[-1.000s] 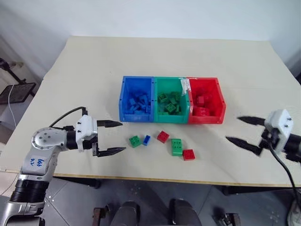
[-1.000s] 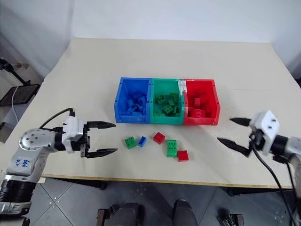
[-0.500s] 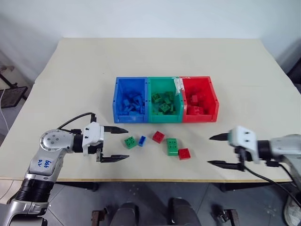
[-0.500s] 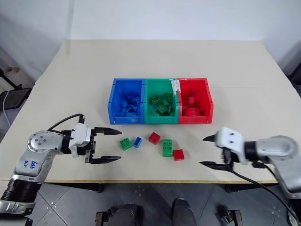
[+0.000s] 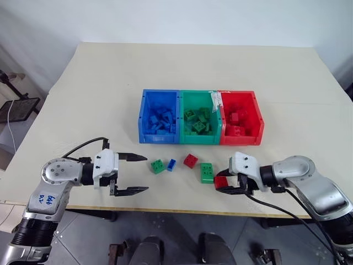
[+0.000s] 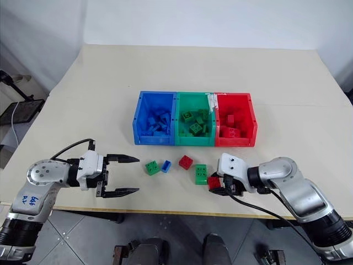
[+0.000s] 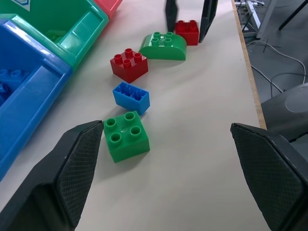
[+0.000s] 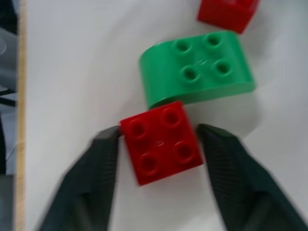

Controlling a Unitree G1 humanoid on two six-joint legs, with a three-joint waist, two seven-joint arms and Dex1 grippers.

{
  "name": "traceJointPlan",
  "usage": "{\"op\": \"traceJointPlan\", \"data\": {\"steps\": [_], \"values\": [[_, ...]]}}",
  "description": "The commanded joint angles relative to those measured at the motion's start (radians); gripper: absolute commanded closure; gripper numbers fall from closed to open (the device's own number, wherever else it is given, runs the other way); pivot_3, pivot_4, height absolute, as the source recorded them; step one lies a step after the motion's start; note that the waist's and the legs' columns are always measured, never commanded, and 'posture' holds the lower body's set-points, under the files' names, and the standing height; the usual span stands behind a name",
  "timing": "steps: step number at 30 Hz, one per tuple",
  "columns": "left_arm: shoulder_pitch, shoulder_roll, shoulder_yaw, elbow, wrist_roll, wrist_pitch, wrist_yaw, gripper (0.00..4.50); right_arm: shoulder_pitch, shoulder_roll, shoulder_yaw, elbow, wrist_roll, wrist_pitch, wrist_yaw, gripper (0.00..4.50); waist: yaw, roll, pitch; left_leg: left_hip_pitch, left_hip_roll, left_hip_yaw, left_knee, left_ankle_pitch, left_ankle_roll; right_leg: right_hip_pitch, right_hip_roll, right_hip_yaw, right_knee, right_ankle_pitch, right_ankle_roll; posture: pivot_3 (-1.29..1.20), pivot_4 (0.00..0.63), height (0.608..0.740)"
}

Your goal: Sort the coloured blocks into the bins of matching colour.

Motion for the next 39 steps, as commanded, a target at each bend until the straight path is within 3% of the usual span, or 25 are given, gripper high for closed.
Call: {"op": "traceJointPlan", "data": {"steps": [1, 6, 10, 15, 21, 24, 31, 35, 39], "values": [[0.009, 0.005, 0.029, -0.05, -0.036, 0.011, 0.002, 0.0, 0.006, -0.008, -0.103, -0.052, 0.064, 0.037, -0.023, 3.03, 0.0, 0.0, 0.0, 0.0, 0.0, 0.0, 0.0, 0.0, 0.0, 0.0, 0.0, 0.0, 0.0, 0.0, 0.0, 0.0, 0.15, 0.74], [0.0, -0.015, 0.068, -0.047, -0.057, 0.046, 0.066, 0.0, -0.096, 0.036, -0.311, -0.006, 0.215, 0.176, -0.119, 3.03, -0.003, 0.0, 0.0, 0.0, 0.001, 0.0, 0.0, 0.0, 0.0, 0.0, 0.0, 0.0, 0.0, 0.0, 0.0, 0.0, 0.15, 0.74], [-0.012, -0.044, 0.095, -0.051, -0.084, 0.088, 0.123, 0.0, -0.312, 0.105, -0.311, 0.247, 0.097, 0.074, -0.287, 3.03, -0.008, 0.0, 0.0, 0.001, 0.0, 0.002, 0.0, 0.0, 0.0, 0.0, 0.0, 0.0, 0.0, 0.0, 0.0, 0.0, 0.15, 0.74], [-0.008, -0.05, 0.105, -0.058, -0.082, 0.103, 0.146, 0.0, -0.456, 0.196, -0.299, 0.47, 0.044, -0.033, -0.359, 3.03, -0.009, 0.0, 0.0, 0.0, 0.0, 0.002, -0.002, 0.0, 0.0, -0.002, 0.0, -0.001, 0.001, 0.0, 0.0, 0.0, 0.15, 0.74], [0.005, -0.048, 0.106, -0.072, -0.081, 0.107, 0.153, 0.0, -0.443, 0.214, -0.296, 0.476, 0.032, -0.077, -0.347, 1.06, -0.009, 0.0, 0.0, -0.001, -0.002, 0.002, -0.002, 0.0, 0.001, -0.002, -0.004, -0.004, 0.001, 0.0, 0.0, 0.0, 0.15, 0.74], [-0.007, -0.046, 0.093, -0.066, -0.077, 0.107, 0.146, 0.0, -0.322, 0.171, -0.349, 0.352, 0.086, -0.114, -0.272, 0.08, -0.001, 0.0, 0.0, -0.001, -0.002, 0.001, -0.001, 0.0, 0.001, -0.001, -0.004, -0.005, 0.001, 0.0, 0.001, 0.0, 0.15, 0.74], [-0.067, -0.052, 0.024, -0.009, -0.033, 0.053, 0.078, 0.0, 0.119, 0.029, -0.611, 0.063, 0.255, -0.151, -0.052, 0.04, 0.003, 0.0, 0.0, -0.002, -0.003, 0.0, 0.0, 0.0, 0.002, 0.001, -0.005, -0.01, 0.0, 0.001, 0.001, 0.0, 0.15, 0.74], [-0.107, -0.063, -0.033, 0.018, -0.011, 0.029, 0.03, 0.0, 0.332, -0.017, -0.759, 0.063, 0.234, -0.228, 0.017, 0.04, 0.003, 0.0, 0.0, 0.001, -0.006, 0.001, 0.0, 0.0, 0.002, 0.004, -0.004, -0.011, -0.001, 0.0, 0.001, 0.0, 0.15, 0.74], [-0.135, -0.069, -0.059, 0.034, -0.001, 0.03, 0.017, 0.0, 0.471, -0.052, -0.799, 0.097, 0.183, -0.347, 0.099, 0.04, -0.004, 0.0, 0.0, 0.003, -0.005, 0.003, 0.0, 0.0, 0.002, 0.005, -0.004, -0.011, -0.001, 0.0, 0.001, 0.0, 0.15, 0.74]]}}
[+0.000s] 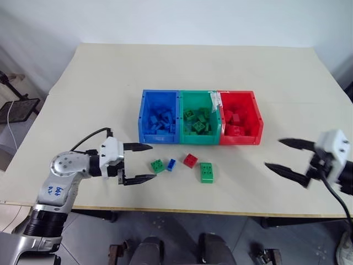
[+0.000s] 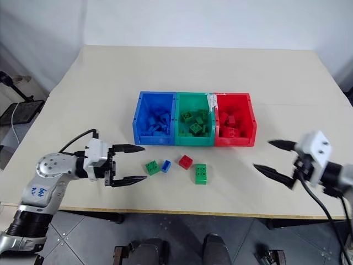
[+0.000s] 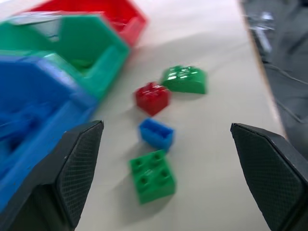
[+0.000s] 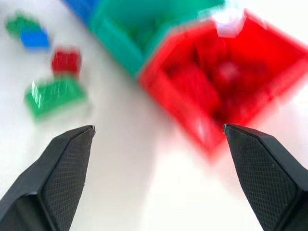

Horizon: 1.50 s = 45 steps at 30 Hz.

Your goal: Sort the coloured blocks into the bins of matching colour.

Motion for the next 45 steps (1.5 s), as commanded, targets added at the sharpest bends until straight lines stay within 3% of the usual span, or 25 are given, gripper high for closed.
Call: {"op": "traceJointPlan", "data": {"steps": [1, 5, 10, 14, 19, 23, 29, 33, 36, 43, 45], "values": [[-0.023, -0.003, -0.001, 0.001, 0.004, -0.014, -0.015, 0.0, 0.06, -0.034, -0.038, 0.011, -0.027, -0.101, 0.063, 0.04, -0.001, 0.0, 0.0, 0.0, 0.001, 0.0, 0.0, 0.0, 0.0, 0.0, 0.001, 0.0, 0.0, 0.0, 0.0, 0.0, 0.15, 0.74], [-0.034, -0.002, -0.002, 0.021, 0.016, -0.033, -0.023, 0.0, -0.003, -0.026, 0.071, -0.06, 0.023, -0.013, 0.019, 0.04, -0.003, 0.0, 0.0, 0.0, 0.001, 0.0, 0.0, 0.0, 0.0, 0.0, 0.0, 0.0, 0.0, 0.0, 0.0, 0.0, 0.15, 0.74], [0.004, 0.03, 0.039, 0.015, 0.015, -0.039, -0.02, 0.0, -0.135, -0.018, 0.301, -0.287, 0.068, 0.377, -0.205, 0.04, 0.002, 0.0, 0.0, -0.001, 0.005, -0.003, 0.0, 0.0, -0.001, -0.002, 0.0, -0.001, 0.001, 0.0, 0.0, 0.0, 0.15, 0.74], [0.047, 0.05, 0.07, -0.017, 0.004, -0.024, -0.002, 0.0, -0.259, 0.09, 0.416, -0.39, 0.165, 0.647, -0.398, 0.04, 0.008, 0.0, 0.0, -0.003, 0.003, -0.005, 0.001, 0.0, -0.001, -0.002, -0.002, -0.003, 0.0, 0.0, 0.0, 0.0, 0.15, 0.74], [0.095, 0.063, 0.092, -0.064, -0.005, -0.01, 0.008, 0.0, -0.324, 0.214, 0.527, -0.43, 0.123, 0.852, -0.629, 0.04, 0.019, 0.0, 0.0, -0.003, 0.003, -0.007, 0.001, 0.0, -0.001, -0.002, -0.003, -0.004, 0.0, 0.0, 0.0, 0.0, 0.15, 0.74], [0.119, 0.076, 0.106, -0.098, -0.017, 0.009, 0.012, 0.0, -0.36, 0.344, 0.556, -0.447, 0.117, 0.996, -0.777, 0.04, 0.019, 0.0, 0.0, -0.004, 0.003, -0.006, 0.001, 0.0, -0.001, -0.003, -0.003, -0.003, 0.001, 0.0, 0.0, 0.0, 0.15, 0.74], [0.116, 0.081, 0.103, -0.1, -0.018, 0.018, 0.007, 0.0, -0.404, 0.528, 0.539, -0.424, 0.126, 1.114, -0.884, 0.04, -0.002, -0.001, -0.001, -0.003, 0.003, -0.006, 0.0, 0.0, -0.001, -0.003, -0.002, -0.003, 0.002, 0.0, -0.001, 0.0, 0.15, 0.74], [0.103, 0.078, 0.095, -0.089, -0.015, 0.014, 0.0, 0.0, -0.431, 0.585, 0.543, -0.423, 0.111, 1.19, -0.932, 0.04, -0.014, -0.001, -0.001, -0.002, 0.003, -0.005, -0.002, 0.0, -0.001, -0.005, 0.0, -0.003, 0.004, 0.0, -0.001, 0.0, 0.15, 0.74], [0.085, 0.07, 0.088, -0.078, -0.015, 0.01, -0.005, 0.0, -0.423, 0.559, 0.584, -0.426, 0.084, 1.2, -0.954, 0.65, -0.017, -0.001, -0.001, -0.002, 0.003, -0.005, -0.002, 0.0, -0.001, -0.005, -0.001, -0.003, 0.006, 0.0, -0.001, 0.0, 0.15, 0.74], [0.063, 0.054, 0.075, -0.065, -0.009, 0.002, -0.013, 0.0, -0.416, 0.476, 0.592, -0.428, 0.073, 1.158, -0.924, 2.97, -0.016, -0.001, -0.001, -0.002, 0.002, -0.006, -0.002, 0.0, 0.0, -0.005, -0.002, -0.003, 0.008, 0.0, -0.001, 0.0, 0.15, 0.74], [0.059, 0.049, 0.076, -0.06, -0.008, -0.001, -0.01, 0.0, -0.41, 0.41, 0.579, -0.429, 0.086, 1.094, -0.854, 3.02, -0.014, -0.001, -0.001, -0.002, 0.002, -0.006, -0.001, 0.0, 0.0, -0.005, -0.002, -0.003, 0.008, 0.0, -0.001, 0.0, 0.15, 0.74]]}}
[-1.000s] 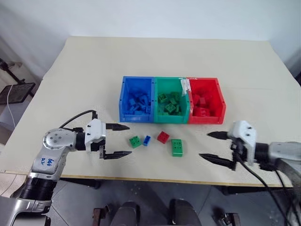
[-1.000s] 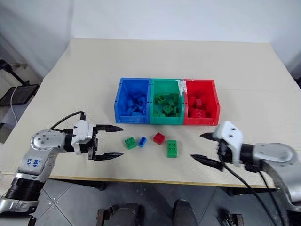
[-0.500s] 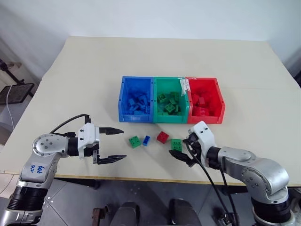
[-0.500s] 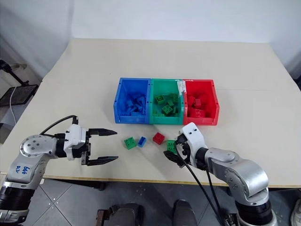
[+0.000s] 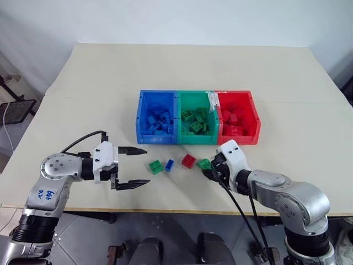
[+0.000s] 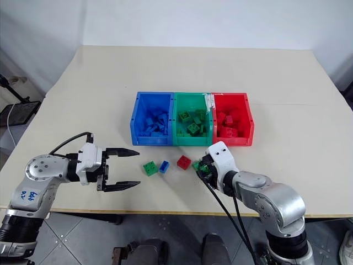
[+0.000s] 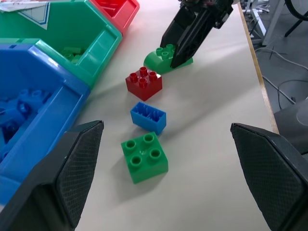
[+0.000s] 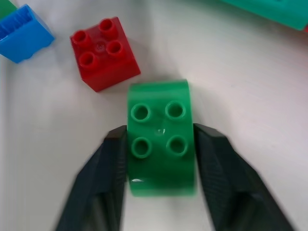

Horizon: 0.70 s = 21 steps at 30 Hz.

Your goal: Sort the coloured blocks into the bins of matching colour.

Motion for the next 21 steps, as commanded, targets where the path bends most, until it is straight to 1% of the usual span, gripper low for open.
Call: {"op": "traceJointPlan", "data": {"steps": [1, 3, 4, 7, 10, 13, 15, 18, 19, 21], "values": [[-0.013, -0.006, 0.01, 0.003, -0.007, -0.016, 0.005, 0.0, 0.034, -0.121, -0.013, 0.012, 0.016, -0.129, 0.143, 3.02, 0.005, 0.0, 0.0, 0.0, 0.0, 0.0, 0.0, 0.0, 0.0, 0.0, 0.0, 0.0, 0.0, 0.0, 0.0, 0.0, 0.15, 0.74], [-0.009, -0.007, 0.029, 0.004, -0.023, 0.005, 0.02, 0.0, 0.013, -0.201, -0.04, 0.035, 0.01, -0.327, 0.282, 3.02, 0.01, 0.0, 0.0, -0.001, -0.001, 0.001, 0.0, -0.001, 0.001, 0.0, -0.001, 0.0, -0.001, 0.0, 0.0, 0.0, 0.15, 0.74], [-0.006, -0.005, 0.036, 0.002, -0.032, 0.019, 0.024, 0.0, 0.004, -0.223, -0.047, 0.05, 0.01, -0.392, 0.326, 3.02, 0.011, 0.0, 0.0, -0.001, -0.004, 0.002, 0.001, -0.001, 0.002, 0.0, -0.001, 0.0, -0.002, 0.0, 0.0, 0.0, 0.15, 0.74], [0.023, 0.0, 0.061, -0.022, -0.053, 0.047, 0.034, 0.0, -0.091, -0.223, -0.072, 0.137, 0.031, -0.514, 0.405, 3.02, 0.004, 0.0, 0.0, -0.001, -0.003, 0.003, 0.0, -0.001, 0.002, 0.0, 0.001, 0.0, -0.006, 0.0, 0.0, 0.0, 0.15, 0.74], [0.052, -0.001, 0.1, -0.031, -0.061, 0.053, 0.067, 0.0, -0.236, -0.185, -0.046, 0.274, -0.013, -0.603, 0.406, 3.02, -0.011, 0.0, 0.0, -0.001, 0.001, 0.003, 0.0, -0.001, 0.002, 0.0, 0.001, -0.001, -0.005, 0.0, 0.0, 0.0, 0.15, 0.74], [0.085, 0.0, 0.141, -0.029, -0.066, 0.059, 0.097, 0.0, -0.353, -0.137, 0.009, 0.415, -0.082, -0.688, 0.395, 3.02, -0.012, 0.0, 0.0, -0.001, 0.002, 0.003, -0.001, -0.001, 0.001, 0.0, 0.001, -0.001, -0.005, 0.0, 0.0, 0.0, 0.15, 0.74], [0.107, 0.001, 0.157, -0.031, -0.063, 0.059, 0.109, 0.0, -0.411, -0.102, 0.053, 0.515, -0.146, -0.752, 0.38, 3.02, -0.013, 0.0, 0.0, -0.001, 0.002, 0.003, -0.001, -0.001, 0.001, 0.0, 0.0, -0.001, -0.005, 0.0, 0.0, 0.0, 0.15, 0.74], [0.124, 0.008, 0.16, -0.046, -0.061, 0.08, 0.116, 0.0, -0.444, -0.071, 0.083, 0.616, -0.212, -0.832, 0.375, 3.02, -0.009, 0.0, 0.0, -0.001, 0.001, 0.002, 0.0, -0.001, 0.001, 0.0, -0.001, -0.001, -0.006, 0.0, 0.0, 0.0, 0.15, 0.74], [0.13, 0.014, 0.159, -0.054, -0.062, 0.094, 0.118, 0.0, -0.447, -0.066, 0.087, 0.638, -0.223, -0.849, 0.379, 2.29, -0.008, 0.0, 0.0, -0.001, 0.001, 0.001, 0.0, -0.001, 0.001, 0.0, -0.001, -0.002, -0.005, 0.0, 0.0, 0.0, 0.15, 0.74], [0.151, 0.047, 0.151, -0.082, -0.06, 0.128, 0.1, 0.0, -0.455, -0.052, 0.084, 0.676, -0.236, -0.875, 0.379, 1.68, -0.009, 0.0, 0.0, -0.002, 0.0, 0.0, 0.0, -0.001, 0.001, 0.0, -0.002, -0.003, -0.005, 0.0, 0.0, 0.0, 0.15, 0.74]]}}
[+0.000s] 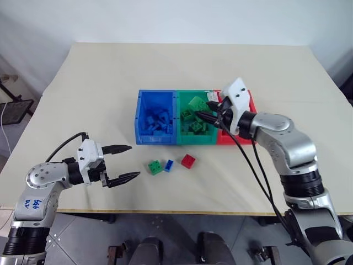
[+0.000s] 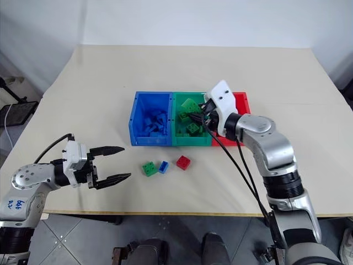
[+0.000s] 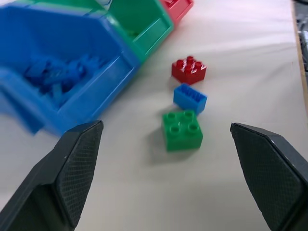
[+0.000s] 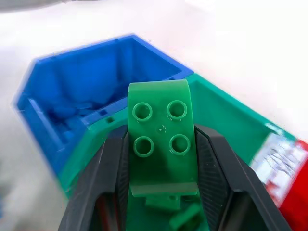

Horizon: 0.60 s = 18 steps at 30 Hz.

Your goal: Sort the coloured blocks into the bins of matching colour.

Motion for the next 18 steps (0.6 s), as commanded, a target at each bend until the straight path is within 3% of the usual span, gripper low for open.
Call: {"op": "traceJointPlan", "data": {"steps": [1, 5, 12, 15, 18], "values": [[0.017, 0.045, 0.017, -0.079, -0.027, 0.045, -0.009, 0.0, -0.02, 0.004, -0.022, 0.025, -0.024, -0.056, 0.006, 1.35, -0.002, 0.0, 0.0, 0.0, 0.0, 0.0, 0.0, 0.0, 0.0, 0.0, 0.0, 0.0, 0.0, 0.0, 0.0, 0.0, 0.15, 0.74], [-0.002, 0.048, 0.025, -0.071, -0.013, 0.027, 0.002, 0.0, 0.038, -0.042, -0.063, -0.044, -0.001, -0.076, 0.062, 0.03, -0.001, 0.001, 0.0, 0.0, 0.001, 0.001, 0.0, 0.0, 0.0, 0.0, 0.001, -0.001, -0.001, 0.0, 0.0, 0.0, 0.15, 0.74], [-0.05, 0.081, 0.041, 0.082, 0.022, -0.061, -0.051, 0.0, 0.417, -0.184, -0.281, -0.285, 0.206, -0.306, 0.403, 0.03, 0.003, 0.0, 0.0, -0.001, 0.0, 0.001, 0.0, 0.0, 0.0, 0.001, 0.0, -0.003, -0.002, 0.0, 0.0, 0.0, 0.15, 0.74], [-0.089, 0.1, 0.036, 0.167, 0.033, -0.099, -0.085, 0.0, 0.609, -0.263, -0.413, -0.315, 0.279, -0.306, 0.499, 0.03, 0.012, 0.0, 0.0, 0.0, -0.001, 0.002, 0.0, 0.0, 0.0, 0.002, 0.001, -0.004, -0.003, 0.0, 0.0, 0.0, 0.15, 0.74], [-0.114, 0.138, -0.002, 0.199, 0.047, -0.11, -0.155, 0.0, 0.79, -0.327, -0.52, -0.3, 0.254, -0.427, 0.617, 0.03, 0.023, 0.0, 0.0, 0.002, -0.001, 0.004, 0.001, 0.0, 0.0, 0.004, 0.001, -0.004, -0.003, 0.0, 0.0, 0.0, 0.15, 0.74]]}}
